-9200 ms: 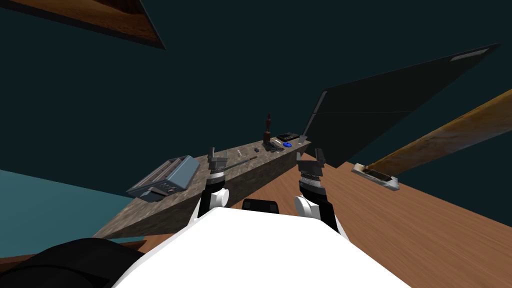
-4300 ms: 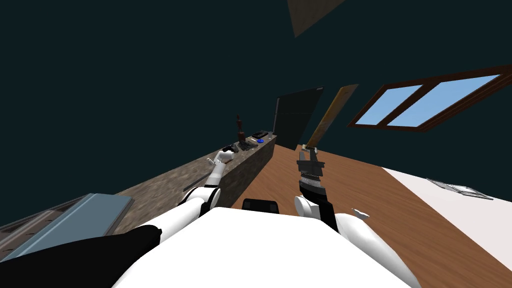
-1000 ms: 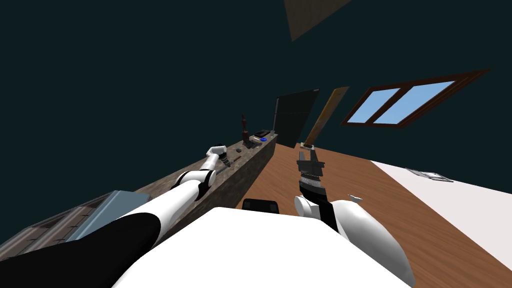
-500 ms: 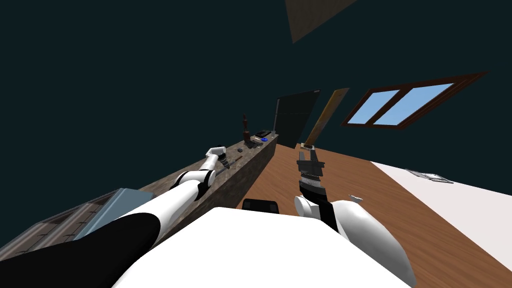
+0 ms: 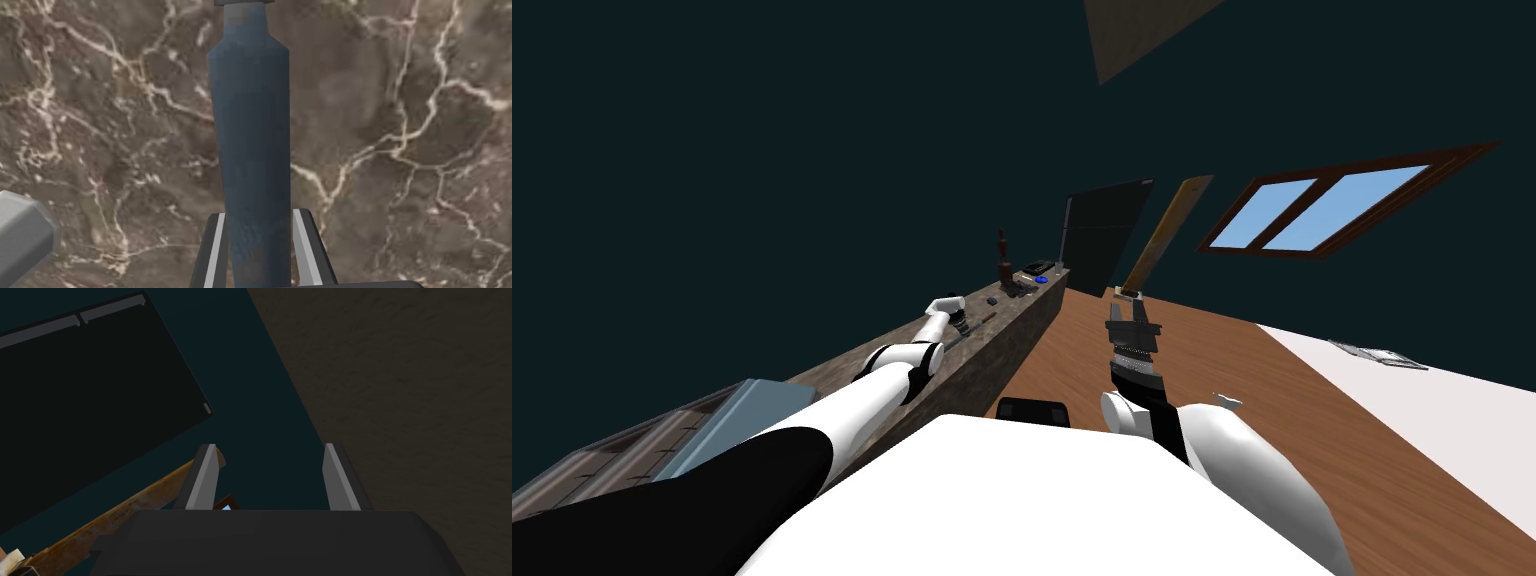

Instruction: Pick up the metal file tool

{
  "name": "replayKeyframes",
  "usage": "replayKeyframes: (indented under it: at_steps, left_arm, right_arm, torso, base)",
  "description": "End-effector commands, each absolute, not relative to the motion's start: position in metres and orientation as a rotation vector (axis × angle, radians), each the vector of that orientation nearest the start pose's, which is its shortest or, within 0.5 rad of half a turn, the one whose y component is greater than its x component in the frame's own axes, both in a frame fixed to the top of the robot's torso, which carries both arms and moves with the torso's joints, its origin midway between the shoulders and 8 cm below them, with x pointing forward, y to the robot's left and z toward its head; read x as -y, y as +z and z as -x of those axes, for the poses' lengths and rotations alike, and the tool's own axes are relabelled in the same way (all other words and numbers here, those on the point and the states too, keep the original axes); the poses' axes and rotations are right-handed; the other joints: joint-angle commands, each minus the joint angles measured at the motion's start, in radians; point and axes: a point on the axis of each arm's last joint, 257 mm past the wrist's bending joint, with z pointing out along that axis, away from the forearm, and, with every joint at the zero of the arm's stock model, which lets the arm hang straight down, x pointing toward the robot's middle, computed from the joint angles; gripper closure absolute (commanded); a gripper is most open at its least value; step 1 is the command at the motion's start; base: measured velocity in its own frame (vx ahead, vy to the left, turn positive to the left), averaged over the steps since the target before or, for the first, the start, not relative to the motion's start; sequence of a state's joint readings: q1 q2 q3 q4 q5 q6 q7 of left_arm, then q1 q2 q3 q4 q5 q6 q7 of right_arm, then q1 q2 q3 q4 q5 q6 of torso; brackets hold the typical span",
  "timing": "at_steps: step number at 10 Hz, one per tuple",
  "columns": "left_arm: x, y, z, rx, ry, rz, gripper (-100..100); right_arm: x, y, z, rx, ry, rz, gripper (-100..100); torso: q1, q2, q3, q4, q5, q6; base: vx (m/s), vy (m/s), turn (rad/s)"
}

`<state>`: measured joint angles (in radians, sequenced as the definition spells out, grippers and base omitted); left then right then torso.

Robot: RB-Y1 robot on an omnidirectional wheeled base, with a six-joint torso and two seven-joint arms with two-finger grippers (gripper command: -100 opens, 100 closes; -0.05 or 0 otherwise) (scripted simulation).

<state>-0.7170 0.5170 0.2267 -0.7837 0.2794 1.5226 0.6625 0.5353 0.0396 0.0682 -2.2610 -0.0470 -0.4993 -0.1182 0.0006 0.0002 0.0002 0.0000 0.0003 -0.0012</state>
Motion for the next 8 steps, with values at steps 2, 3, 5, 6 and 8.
replayKeyframes:
  at_steps: [2, 3, 5, 6, 8]
  left_arm:
    - [-0.427, -0.35, -0.465, -0.945, -0.089, 2.914, 100]
    - [-0.427, -0.349, -0.466, -0.945, -0.09, 2.914, 100]
    - [-0.429, -0.335, -0.47, -0.94, -0.093, 2.914, 100]
    - [-0.429, -0.327, -0.472, -0.937, -0.094, 2.915, 100]
    - [-0.429, -0.332, -0.472, -0.939, -0.095, 2.914, 0]
  right_arm:
    - [0.271, 0.005, -0.347, -0.544, 1.482, -0.812, 0]
    - [0.271, 0.005, -0.347, -0.544, 1.482, -0.812, 0]
    - [0.271, 0.005, -0.347, -0.544, 1.482, -0.812, 0]
    - [0.271, 0.005, -0.347, -0.544, 1.482, -0.812, 0]
    - [0.271, 0.005, -0.347, -0.544, 1.482, -0.812, 0]
  torso:
    - [0.0, 0.0, 0.0, 0.0, 0.0, 0.0]
    - [0.0, 0.0, 0.0, 0.0, 0.0, 0.0]
    - [0.0, 0.0, 0.0, 0.0, 0.0, 0.0]
    - [0.001, 0.001, 0.001, 0.001, 0.0, 0.0]
    - [0.0, 0.002, 0.001, 0.0, 0.0, 0.0]
  base:
    - [0.0, 0.0, 0.0]
    - [0.0, 0.0, 0.0]
    - [-0.016, 0.005, -0.012]
    - [-0.054, 0.011, -0.03]
    - [-0.011, 0.002, -0.004]
